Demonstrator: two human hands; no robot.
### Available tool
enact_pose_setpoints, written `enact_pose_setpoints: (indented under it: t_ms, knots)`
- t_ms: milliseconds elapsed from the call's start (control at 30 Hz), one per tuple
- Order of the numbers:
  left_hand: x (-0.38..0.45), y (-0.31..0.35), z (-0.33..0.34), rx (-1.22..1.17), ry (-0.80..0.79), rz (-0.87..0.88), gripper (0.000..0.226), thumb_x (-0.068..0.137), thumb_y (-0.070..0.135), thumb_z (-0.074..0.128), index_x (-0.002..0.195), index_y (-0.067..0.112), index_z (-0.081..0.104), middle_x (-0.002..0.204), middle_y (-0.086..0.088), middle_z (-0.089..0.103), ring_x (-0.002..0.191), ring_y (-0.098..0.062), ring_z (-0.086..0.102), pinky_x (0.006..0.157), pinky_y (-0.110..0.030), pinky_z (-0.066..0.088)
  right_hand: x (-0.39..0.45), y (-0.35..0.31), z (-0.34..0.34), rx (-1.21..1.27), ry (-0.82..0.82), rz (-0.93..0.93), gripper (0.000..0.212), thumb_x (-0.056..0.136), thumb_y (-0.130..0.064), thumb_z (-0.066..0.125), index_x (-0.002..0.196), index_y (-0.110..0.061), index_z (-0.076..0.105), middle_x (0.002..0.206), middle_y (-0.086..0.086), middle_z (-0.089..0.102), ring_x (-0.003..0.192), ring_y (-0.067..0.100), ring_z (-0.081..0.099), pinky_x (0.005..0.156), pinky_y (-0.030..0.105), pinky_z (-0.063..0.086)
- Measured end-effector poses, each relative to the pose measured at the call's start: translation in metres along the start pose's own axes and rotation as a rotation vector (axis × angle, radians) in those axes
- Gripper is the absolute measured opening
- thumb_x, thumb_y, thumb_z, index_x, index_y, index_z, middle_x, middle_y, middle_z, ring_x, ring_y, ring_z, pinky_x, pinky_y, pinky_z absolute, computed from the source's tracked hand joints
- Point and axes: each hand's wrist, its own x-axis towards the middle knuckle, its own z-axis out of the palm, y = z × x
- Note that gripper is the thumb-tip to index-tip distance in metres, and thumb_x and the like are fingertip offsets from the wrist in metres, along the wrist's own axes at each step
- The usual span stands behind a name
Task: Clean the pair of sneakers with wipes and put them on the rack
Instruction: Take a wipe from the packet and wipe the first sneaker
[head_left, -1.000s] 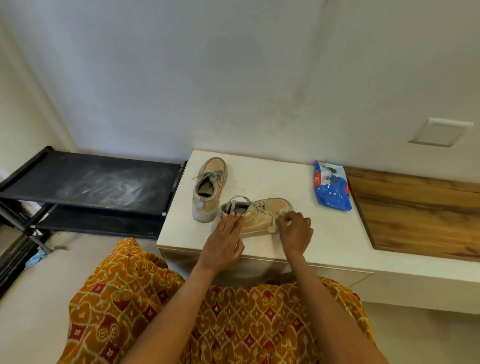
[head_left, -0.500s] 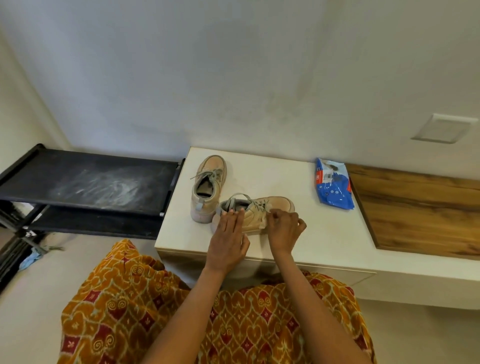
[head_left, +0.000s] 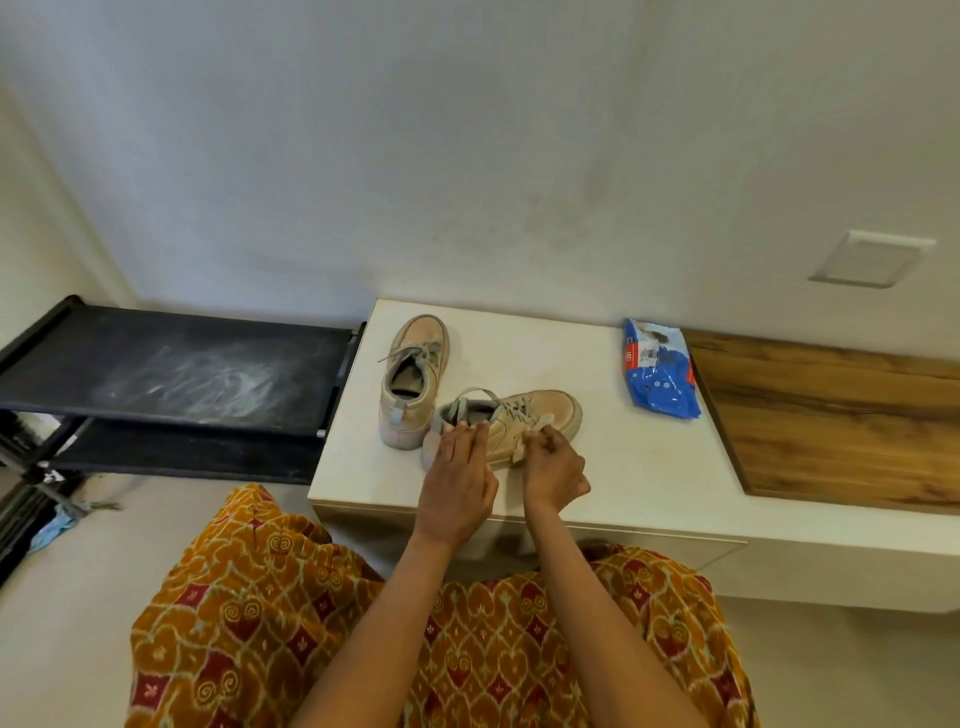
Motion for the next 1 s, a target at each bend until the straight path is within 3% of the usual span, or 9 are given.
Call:
enact_pose_setpoints:
  t_ms: [167, 300, 467, 567, 633, 700, 800, 900, 1000]
  knots:
    - [0.001, 0.0, 0.0, -0.003, -0.014, 0.0, 0.053, 0.082, 0.025, 0.037, 0.129, 0.003, 0.047, 0.117, -0.015, 0.057, 0.111, -0.029, 0.055, 0.091, -0.037, 0.051, 0.005, -0.013, -0.002, 0.087, -0.037, 0.072, 0.019, 0.089, -0.033, 0.06, 0.099, -0.022, 0.072, 0.105, 0.001, 0.07, 0.101, 0.022, 0.057, 0.091, 0.037, 0.029]
    - [0.0, -0.002, 0.004, -0.044, 0.022, 0.005, 0.051, 0.083, 0.024, 0.037, 0.13, 0.006, 0.043, 0.119, -0.013, 0.055, 0.115, -0.025, 0.045, 0.091, -0.035, 0.049, -0.005, -0.018, -0.003, 0.1, -0.094, -0.187, 0.019, 0.088, -0.032, 0.061, 0.097, -0.019, 0.072, 0.102, 0.0, 0.07, 0.098, 0.02, 0.059, 0.091, 0.034, 0.031]
    - [-0.002, -0.007, 0.003, -0.002, 0.008, 0.04, 0.052, 0.084, 0.024, 0.038, 0.132, 0.004, 0.042, 0.122, -0.014, 0.055, 0.119, -0.023, 0.039, 0.096, -0.037, 0.048, 0.003, -0.003, -0.013, -0.103, -0.095, -0.438, 0.016, 0.089, -0.022, 0.06, 0.101, -0.014, 0.067, 0.107, 0.006, 0.066, 0.101, 0.025, 0.057, 0.085, 0.035, 0.044]
    - [-0.002, -0.005, 0.004, -0.023, 0.014, 0.031, 0.052, 0.084, 0.023, 0.038, 0.132, 0.004, 0.043, 0.121, -0.014, 0.055, 0.118, -0.023, 0.039, 0.096, -0.037, 0.048, 0.008, -0.005, -0.019, -0.018, -0.166, -0.553, 0.017, 0.091, -0.02, 0.058, 0.106, -0.013, 0.061, 0.102, 0.003, 0.064, 0.092, 0.017, 0.06, 0.073, 0.022, 0.047]
    - [-0.003, -0.005, 0.004, -0.037, 0.018, 0.031, 0.052, 0.084, 0.023, 0.038, 0.132, 0.005, 0.042, 0.122, -0.014, 0.055, 0.118, -0.023, 0.039, 0.096, -0.036, 0.047, 0.006, -0.012, -0.02, 0.095, -0.213, -0.556, 0.023, 0.091, -0.021, 0.059, 0.113, -0.013, 0.058, 0.103, -0.004, 0.061, 0.091, 0.009, 0.057, 0.074, 0.015, 0.046]
    - [-0.003, -0.007, 0.005, -0.043, 0.017, 0.036, 0.051, 0.084, 0.023, 0.038, 0.132, 0.005, 0.04, 0.122, -0.015, 0.055, 0.118, -0.024, 0.04, 0.096, -0.037, 0.047, 0.004, -0.011, -0.017, 0.131, -0.218, -0.573, 0.021, 0.09, -0.018, 0.061, 0.11, -0.012, 0.064, 0.102, 0.0, 0.065, 0.091, 0.013, 0.06, 0.077, 0.021, 0.049]
    - [-0.003, -0.009, 0.006, -0.034, 0.017, 0.046, 0.051, 0.085, 0.022, 0.039, 0.133, 0.003, 0.041, 0.121, -0.016, 0.054, 0.116, -0.026, 0.043, 0.096, -0.038, 0.049, 0.012, 0.004, -0.017, -0.022, -0.146, -0.505, 0.015, 0.089, -0.014, 0.062, 0.1, -0.009, 0.07, 0.098, 0.01, 0.069, 0.09, 0.025, 0.062, 0.075, 0.026, 0.046]
    - [-0.003, -0.009, 0.005, -0.024, 0.021, 0.043, 0.051, 0.086, 0.023, 0.037, 0.132, 0.002, 0.043, 0.12, -0.015, 0.056, 0.116, -0.025, 0.041, 0.095, -0.037, 0.048, 0.029, 0.008, -0.026, -0.305, -0.039, -0.438, 0.018, 0.09, -0.021, 0.06, 0.102, -0.013, 0.071, 0.098, 0.01, 0.069, 0.091, 0.026, 0.058, 0.075, 0.029, 0.04]
    - [-0.003, -0.008, 0.005, -0.057, 0.033, 0.036, 0.05, 0.086, 0.022, 0.037, 0.131, 0.002, 0.044, 0.12, -0.015, 0.055, 0.116, -0.024, 0.04, 0.094, -0.037, 0.049, 0.025, -0.006, -0.023, -0.253, -0.06, -0.52, 0.018, 0.089, -0.023, 0.062, 0.102, -0.015, 0.072, 0.1, 0.008, 0.07, 0.093, 0.023, 0.058, 0.079, 0.024, 0.034]
